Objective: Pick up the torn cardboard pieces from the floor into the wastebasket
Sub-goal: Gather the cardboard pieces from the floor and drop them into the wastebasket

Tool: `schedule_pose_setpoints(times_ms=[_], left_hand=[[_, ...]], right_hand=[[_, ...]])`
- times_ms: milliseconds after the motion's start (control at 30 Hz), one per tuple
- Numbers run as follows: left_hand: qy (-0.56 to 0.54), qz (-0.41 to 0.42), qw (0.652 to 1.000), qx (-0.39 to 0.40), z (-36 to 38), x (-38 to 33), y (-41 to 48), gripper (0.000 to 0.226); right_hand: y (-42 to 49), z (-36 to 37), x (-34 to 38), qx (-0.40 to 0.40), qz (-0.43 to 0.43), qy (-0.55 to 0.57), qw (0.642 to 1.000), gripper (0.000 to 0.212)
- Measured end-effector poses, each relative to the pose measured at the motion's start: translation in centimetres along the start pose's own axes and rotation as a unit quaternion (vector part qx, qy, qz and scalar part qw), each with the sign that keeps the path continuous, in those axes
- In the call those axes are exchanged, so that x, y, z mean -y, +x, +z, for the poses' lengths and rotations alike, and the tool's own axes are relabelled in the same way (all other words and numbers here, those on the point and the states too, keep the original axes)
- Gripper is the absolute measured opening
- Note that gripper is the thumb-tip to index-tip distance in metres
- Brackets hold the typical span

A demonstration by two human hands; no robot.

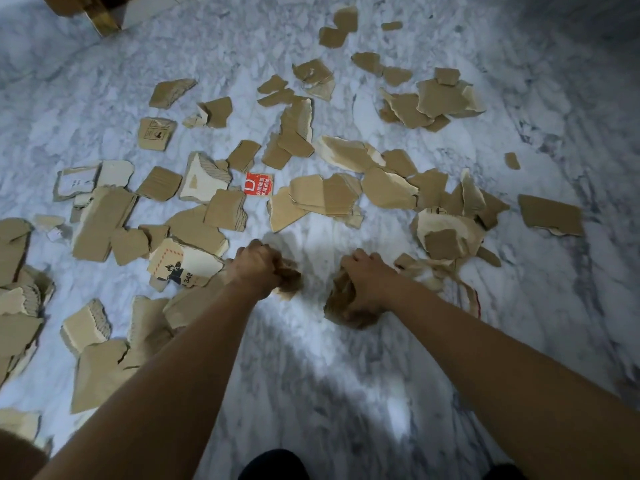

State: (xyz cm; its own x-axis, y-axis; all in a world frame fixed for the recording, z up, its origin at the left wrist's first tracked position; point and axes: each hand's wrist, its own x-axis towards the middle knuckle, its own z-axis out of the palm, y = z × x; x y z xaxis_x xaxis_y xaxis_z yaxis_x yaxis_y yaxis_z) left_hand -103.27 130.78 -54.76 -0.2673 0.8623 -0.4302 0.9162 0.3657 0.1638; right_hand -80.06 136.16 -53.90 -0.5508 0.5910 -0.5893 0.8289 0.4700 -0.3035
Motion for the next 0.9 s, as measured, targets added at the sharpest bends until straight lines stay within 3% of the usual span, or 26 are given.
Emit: schedule_pose_setpoints(times_ms=[133, 267, 367, 433, 533, 667, 800, 900], left_hand=[[0.019, 0.003, 0.998, -0.057, -0.1, -0.5, -1.0, 0.034], [0.048, 0.014, 0.996, -0.080, 0.1, -1.0, -2.1, 0.041], [-0.001, 0.012, 0.999, -0.034, -0.6, -1.4, -2.6, 0.052], [-0.070, 0.001, 0.997, 0.012, -1.6, -1.7, -3.0, 0.044], [-0.242, -0.020, 0.967, 0.078, -2.4, -2.2, -3.6, 0.045], [-0.323, -0.027, 0.943, 0.080, -2.8, -3.0, -3.7, 0.056], [-0.353, -0.008, 0.933, 0.066, -3.0, -4.6, -3.7, 0.034], [-0.393, 0.004, 0.919, 0.034, -3.5, -6.1, -3.6, 0.008]], right_hand=[[-0.2, 1.6, 1.2, -0.030, 0.029, -0.006, 0.999, 0.062], [-0.5, 1.4, 1.0, -0.003, 0.083, 0.043, 0.996, 0.048], [-1.4, 2.1, -0.3, 0.031, 0.095, 0.120, 0.988, 0.037], [-2.5, 1.7, -1.7, 0.033, 0.088, 0.168, 0.981, 0.035], [-4.7, 0.1, -4.1, 0.011, 0.080, 0.206, 0.975, 0.042], [-6.6, -2.7, -6.9, -0.038, 0.084, 0.214, 0.973, 0.043], [-7.7, -4.9, -8.8, -0.077, 0.110, 0.224, 0.965, 0.043], [-8.3, -6.2, -10.0, -0.107, 0.116, 0.168, 0.973, 0.032]])
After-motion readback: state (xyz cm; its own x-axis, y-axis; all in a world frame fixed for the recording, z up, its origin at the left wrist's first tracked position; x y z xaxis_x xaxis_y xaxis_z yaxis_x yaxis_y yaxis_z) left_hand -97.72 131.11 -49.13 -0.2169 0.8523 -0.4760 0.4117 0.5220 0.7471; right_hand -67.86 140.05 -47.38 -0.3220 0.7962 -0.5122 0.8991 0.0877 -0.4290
